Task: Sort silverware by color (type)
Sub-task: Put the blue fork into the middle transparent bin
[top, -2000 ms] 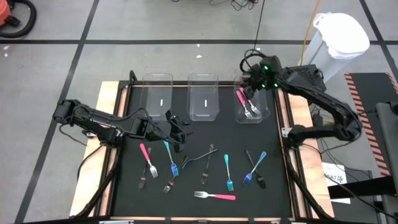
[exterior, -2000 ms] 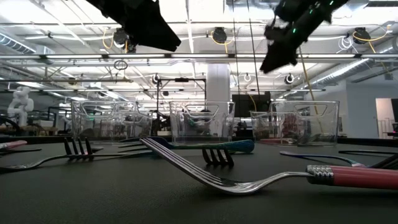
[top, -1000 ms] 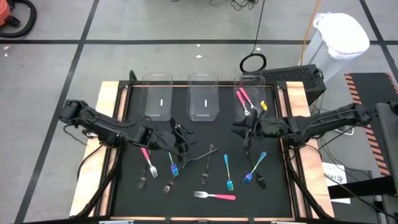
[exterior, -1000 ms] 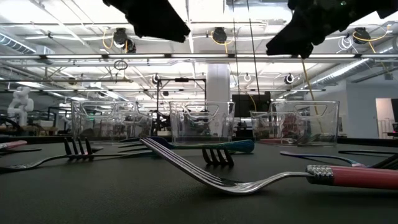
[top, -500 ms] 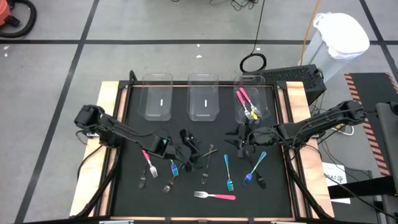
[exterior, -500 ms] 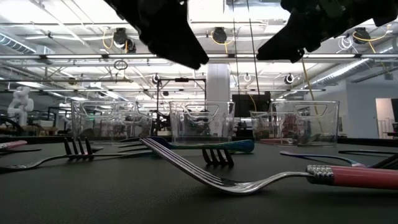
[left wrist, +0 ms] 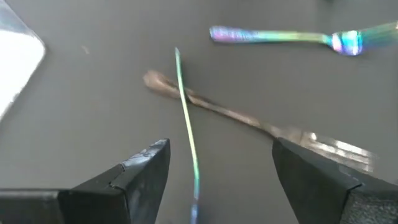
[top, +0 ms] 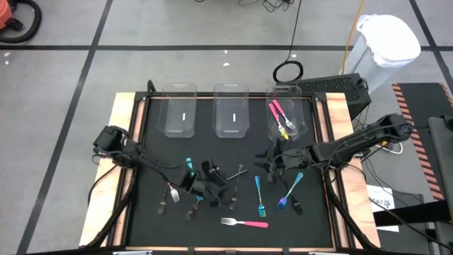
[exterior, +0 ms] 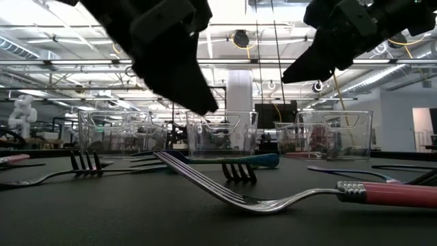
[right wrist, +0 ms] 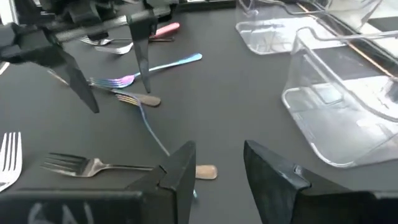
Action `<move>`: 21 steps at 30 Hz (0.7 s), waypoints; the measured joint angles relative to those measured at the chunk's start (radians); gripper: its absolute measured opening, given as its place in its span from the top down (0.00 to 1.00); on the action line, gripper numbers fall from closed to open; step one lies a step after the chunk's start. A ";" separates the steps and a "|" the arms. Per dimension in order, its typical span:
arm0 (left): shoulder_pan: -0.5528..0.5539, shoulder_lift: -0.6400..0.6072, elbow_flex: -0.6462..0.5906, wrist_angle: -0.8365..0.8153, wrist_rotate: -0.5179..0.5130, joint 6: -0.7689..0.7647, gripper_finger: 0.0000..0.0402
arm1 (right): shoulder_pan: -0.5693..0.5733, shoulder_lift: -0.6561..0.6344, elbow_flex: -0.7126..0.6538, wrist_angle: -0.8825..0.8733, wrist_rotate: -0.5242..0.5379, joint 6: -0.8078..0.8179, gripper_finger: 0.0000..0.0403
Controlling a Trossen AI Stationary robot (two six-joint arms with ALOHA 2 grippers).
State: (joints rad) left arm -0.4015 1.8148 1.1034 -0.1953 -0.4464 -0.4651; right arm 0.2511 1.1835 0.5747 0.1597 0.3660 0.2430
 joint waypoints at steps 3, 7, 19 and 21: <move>-0.025 0.027 0.000 0.000 0.008 -0.058 0.29 | 0.007 0.012 0.000 -0.001 -0.001 0.012 0.68; -0.054 0.030 0.000 -0.016 0.009 -0.103 0.32 | 0.019 0.022 0.000 0.001 0.000 0.025 0.68; 0.000 0.049 -0.002 -0.099 -0.027 -0.018 0.45 | 0.032 0.022 0.000 0.042 0.000 0.034 0.68; 0.006 0.047 -0.001 -0.095 -0.013 -0.017 0.45 | 0.038 0.022 0.000 0.048 0.000 0.033 0.68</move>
State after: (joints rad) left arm -0.3955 1.8618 1.1027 -0.2901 -0.4596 -0.4825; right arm 0.2895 1.2053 0.5751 0.2077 0.3660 0.2758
